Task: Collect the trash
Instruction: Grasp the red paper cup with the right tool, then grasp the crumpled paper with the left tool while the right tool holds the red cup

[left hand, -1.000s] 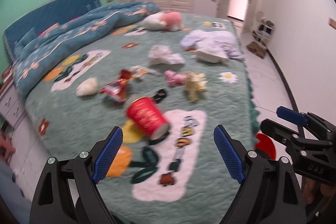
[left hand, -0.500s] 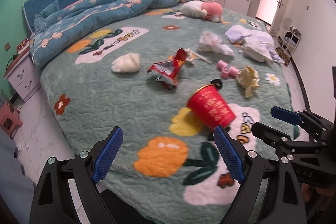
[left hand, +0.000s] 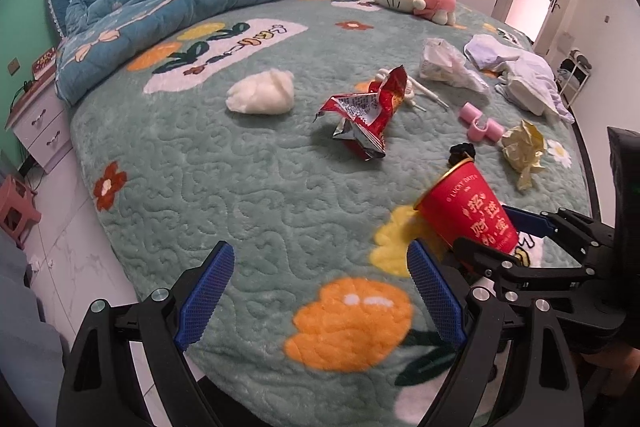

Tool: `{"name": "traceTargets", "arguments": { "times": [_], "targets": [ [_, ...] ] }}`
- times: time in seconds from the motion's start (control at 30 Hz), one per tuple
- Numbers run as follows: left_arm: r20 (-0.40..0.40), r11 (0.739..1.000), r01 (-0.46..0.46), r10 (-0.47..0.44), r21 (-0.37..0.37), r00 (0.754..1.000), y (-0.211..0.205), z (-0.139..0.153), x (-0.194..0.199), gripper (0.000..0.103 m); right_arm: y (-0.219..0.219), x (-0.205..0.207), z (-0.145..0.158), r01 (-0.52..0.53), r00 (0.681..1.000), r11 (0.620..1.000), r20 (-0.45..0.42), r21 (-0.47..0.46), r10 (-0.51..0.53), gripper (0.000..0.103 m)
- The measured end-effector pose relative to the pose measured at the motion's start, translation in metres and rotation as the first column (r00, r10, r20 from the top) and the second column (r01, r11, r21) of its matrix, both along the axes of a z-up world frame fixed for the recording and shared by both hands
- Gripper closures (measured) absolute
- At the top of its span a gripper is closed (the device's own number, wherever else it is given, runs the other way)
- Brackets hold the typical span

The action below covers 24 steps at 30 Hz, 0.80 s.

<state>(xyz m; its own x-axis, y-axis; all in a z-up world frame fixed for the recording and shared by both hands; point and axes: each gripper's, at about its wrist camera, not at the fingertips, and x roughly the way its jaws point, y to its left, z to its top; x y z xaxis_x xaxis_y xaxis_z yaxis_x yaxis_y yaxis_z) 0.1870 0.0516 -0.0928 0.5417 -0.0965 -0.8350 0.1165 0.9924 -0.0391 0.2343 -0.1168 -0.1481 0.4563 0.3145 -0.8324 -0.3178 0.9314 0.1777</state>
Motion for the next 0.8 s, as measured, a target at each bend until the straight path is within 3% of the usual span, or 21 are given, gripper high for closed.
{"name": "traceTargets", "arguments": {
  "times": [0.1,0.13,0.3,0.53,0.8],
  "targets": [
    [-0.008,1.000,0.005,-0.005,0.005,1.000,-0.001,-0.004,0.004,0.016,0.001,0.006,-0.007,-0.015,1.000,1.000,-0.021,0.014,0.015,0.035],
    [-0.011,1.000,0.005,-0.005,0.006,1.000,-0.003,-0.004,0.006,0.016,0.000,0.007,-0.009,-0.016,1.000,1.000,-0.025,0.027,0.016,0.043],
    [-0.016,1.000,0.023,-0.023,0.012,1.000,-0.010,-0.004,0.007,0.016,-0.011,0.006,-0.006,0.007,1.000,0.997,-0.017,0.080,-0.006,0.048],
    [-0.003,0.996,0.084,-0.084,0.004,0.996,-0.041,0.009,0.005,0.015,-0.063,-0.028,0.036,0.099,0.992,0.985,0.068,0.139,-0.109,0.048],
    [0.021,0.975,0.222,-0.222,-0.030,0.975,-0.113,0.022,0.012,0.015,-0.138,-0.058,0.069,0.240,0.956,0.963,0.145,0.119,-0.256,0.048]
  ]
}}
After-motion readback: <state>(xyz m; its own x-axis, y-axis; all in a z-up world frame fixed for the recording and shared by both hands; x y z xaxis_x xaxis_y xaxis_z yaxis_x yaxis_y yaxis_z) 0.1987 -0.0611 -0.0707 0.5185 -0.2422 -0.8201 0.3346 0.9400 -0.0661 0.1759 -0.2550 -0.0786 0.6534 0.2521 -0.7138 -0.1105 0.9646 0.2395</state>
